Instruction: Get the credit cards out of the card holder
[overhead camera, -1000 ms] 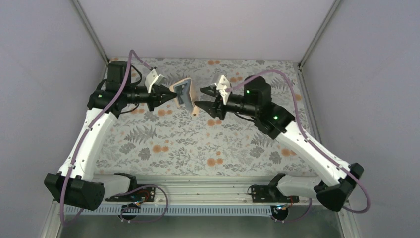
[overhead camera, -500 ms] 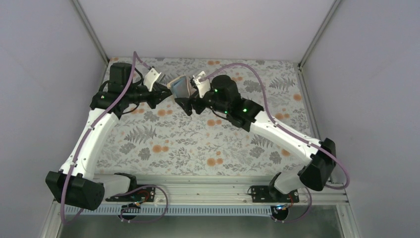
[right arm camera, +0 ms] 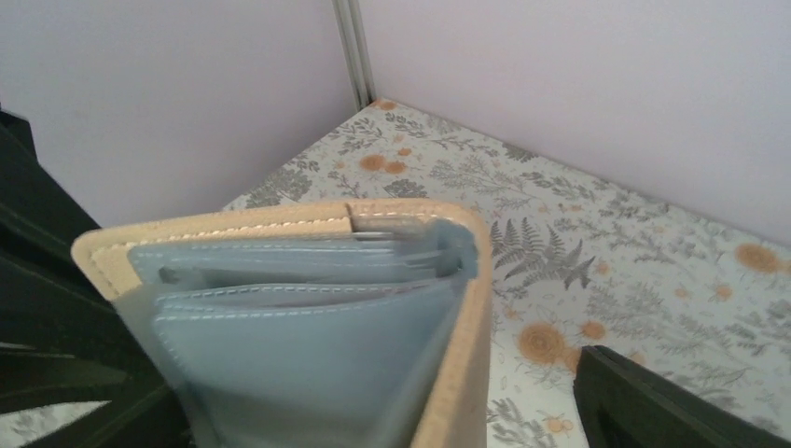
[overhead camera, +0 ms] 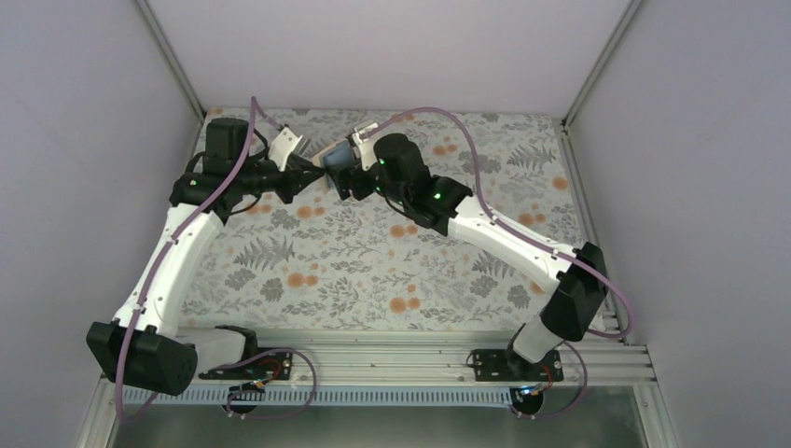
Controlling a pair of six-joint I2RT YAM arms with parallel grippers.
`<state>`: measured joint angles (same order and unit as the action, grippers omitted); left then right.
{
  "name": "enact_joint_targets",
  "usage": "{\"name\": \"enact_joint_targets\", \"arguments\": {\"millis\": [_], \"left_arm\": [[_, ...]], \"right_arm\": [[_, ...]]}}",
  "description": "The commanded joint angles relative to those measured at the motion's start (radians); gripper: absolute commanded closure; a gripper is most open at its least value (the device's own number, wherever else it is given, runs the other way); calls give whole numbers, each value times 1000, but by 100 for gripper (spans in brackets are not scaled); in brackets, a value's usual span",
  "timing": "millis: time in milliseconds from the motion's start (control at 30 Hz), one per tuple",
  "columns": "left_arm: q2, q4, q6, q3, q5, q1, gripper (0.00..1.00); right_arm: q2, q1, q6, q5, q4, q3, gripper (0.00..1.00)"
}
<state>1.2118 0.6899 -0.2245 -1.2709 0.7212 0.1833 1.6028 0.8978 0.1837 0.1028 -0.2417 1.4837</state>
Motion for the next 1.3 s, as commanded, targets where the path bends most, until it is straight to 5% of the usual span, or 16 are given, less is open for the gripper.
{"name": "enact_joint_targets", "arguments": {"millis": [0,467,533,667,1033,1167,1267], "left_arm": [[-13,-3,-18,-7,64,9,98],[-20,34,-67,-13,125,8,98],[-23,43,-76,-17,135,8,98],[-25,44,-72,-22,133,8,98],[-10,26,-39,-19,112,8,98],[-7,28,-42,-18,114,9,98],[-4,32,-50,-21,117,8,98]], "right_arm": [[8,3,10,87,-23,12,13],[-73,-39,-9,-12,-10,-68,58],[-84,-48,-11,-47,-5,-81,57],[-93,-58,-20,-111,-1,-93,25],[-22,-24,-7,-138,11,-49,1],[3,-14,-16,-123,-1,-28,1],[-13,-18,0,-72,7,-42,23]]}}
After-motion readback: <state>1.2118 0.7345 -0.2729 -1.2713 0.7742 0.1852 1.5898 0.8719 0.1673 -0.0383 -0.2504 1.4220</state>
